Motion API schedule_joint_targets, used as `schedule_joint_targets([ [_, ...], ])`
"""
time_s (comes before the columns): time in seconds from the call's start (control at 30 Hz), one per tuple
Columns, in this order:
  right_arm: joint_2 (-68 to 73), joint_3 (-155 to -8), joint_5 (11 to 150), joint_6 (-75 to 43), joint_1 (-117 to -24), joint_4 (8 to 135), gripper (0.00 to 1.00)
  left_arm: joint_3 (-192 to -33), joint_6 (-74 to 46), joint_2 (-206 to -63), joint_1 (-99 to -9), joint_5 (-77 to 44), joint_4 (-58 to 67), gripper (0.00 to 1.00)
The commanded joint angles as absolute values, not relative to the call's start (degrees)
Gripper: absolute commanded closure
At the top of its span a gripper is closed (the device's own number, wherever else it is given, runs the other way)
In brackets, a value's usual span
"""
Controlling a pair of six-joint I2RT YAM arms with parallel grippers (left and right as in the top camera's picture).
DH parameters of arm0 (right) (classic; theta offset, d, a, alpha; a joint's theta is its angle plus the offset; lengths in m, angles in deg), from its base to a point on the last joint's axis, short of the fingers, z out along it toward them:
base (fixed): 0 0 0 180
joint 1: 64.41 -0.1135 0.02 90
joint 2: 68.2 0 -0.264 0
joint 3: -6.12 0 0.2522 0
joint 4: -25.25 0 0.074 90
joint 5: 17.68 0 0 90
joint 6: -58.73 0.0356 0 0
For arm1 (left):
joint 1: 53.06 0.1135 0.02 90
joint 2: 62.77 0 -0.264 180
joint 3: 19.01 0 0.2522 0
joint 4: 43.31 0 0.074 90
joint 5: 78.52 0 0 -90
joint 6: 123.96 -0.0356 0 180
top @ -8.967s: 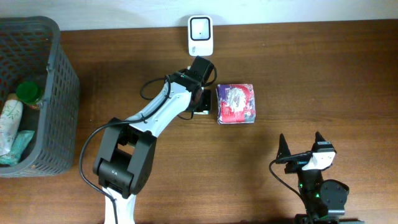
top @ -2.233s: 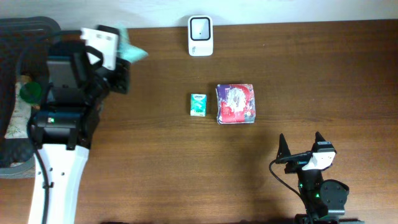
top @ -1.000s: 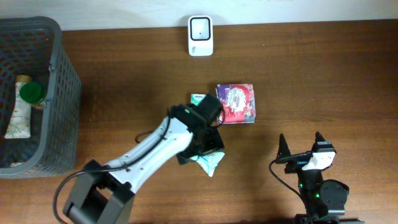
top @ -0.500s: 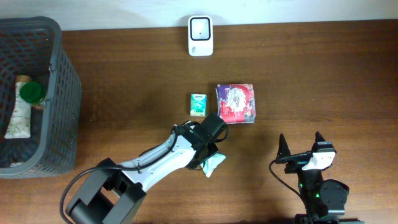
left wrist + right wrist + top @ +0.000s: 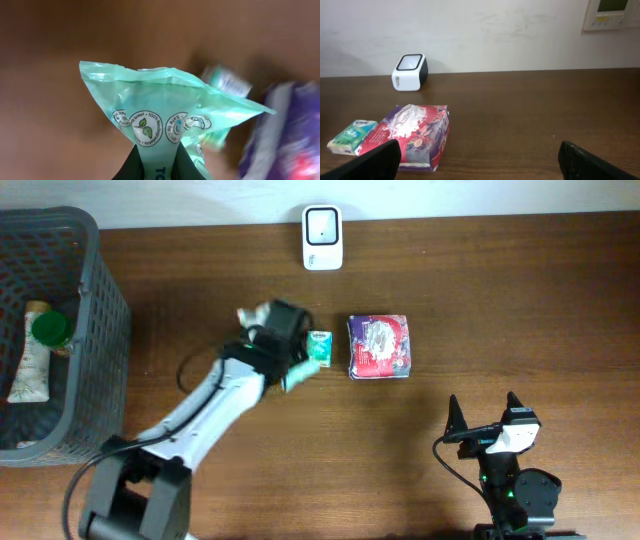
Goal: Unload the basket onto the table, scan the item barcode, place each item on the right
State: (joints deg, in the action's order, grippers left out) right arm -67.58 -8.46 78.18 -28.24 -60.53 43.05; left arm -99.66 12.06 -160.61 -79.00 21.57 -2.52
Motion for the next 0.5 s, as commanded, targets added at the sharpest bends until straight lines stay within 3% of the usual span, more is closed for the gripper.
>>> schedule_joint_targets([
  [0.0, -67.95, -7.96, 77.68, -28.05, -60.25, 43.09, 0.01, -101.23, -14.17, -158.86, -75.67, 22.45, -10.8, 1.0],
  [0.1, -67.95, -7.96, 77.68, -28.05, -60.25, 43.09, 0.01, -101.23, -23.28, -159.36, -74.62, 22.31, -14.13, 1.0],
  [0.33, -67.95, -7.96, 77.68, -28.05, -60.25, 43.11, 0.01, -101.12, -23.76, -166.77, -74.69, 12.06, -13.34, 1.0],
  [0.4, -67.95, -7.96, 77.68, -28.05, -60.25, 43.09, 0.01, -101.12, -23.74, -168.35, -74.69, 12.06, -12.33, 0.82],
  [0.43, -67.95, -7.96, 77.68, -28.05, -60.25, 43.09, 0.01, -101.12, -23.76, -168.37, -74.69, 12.09, -12.31, 0.54],
  [0.47, -67.95, -7.96, 77.68, -28.05, -60.25, 43.09, 0.01, -101.25, -23.76, -168.17, -74.69, 12.09, -12.55, 0.49],
])
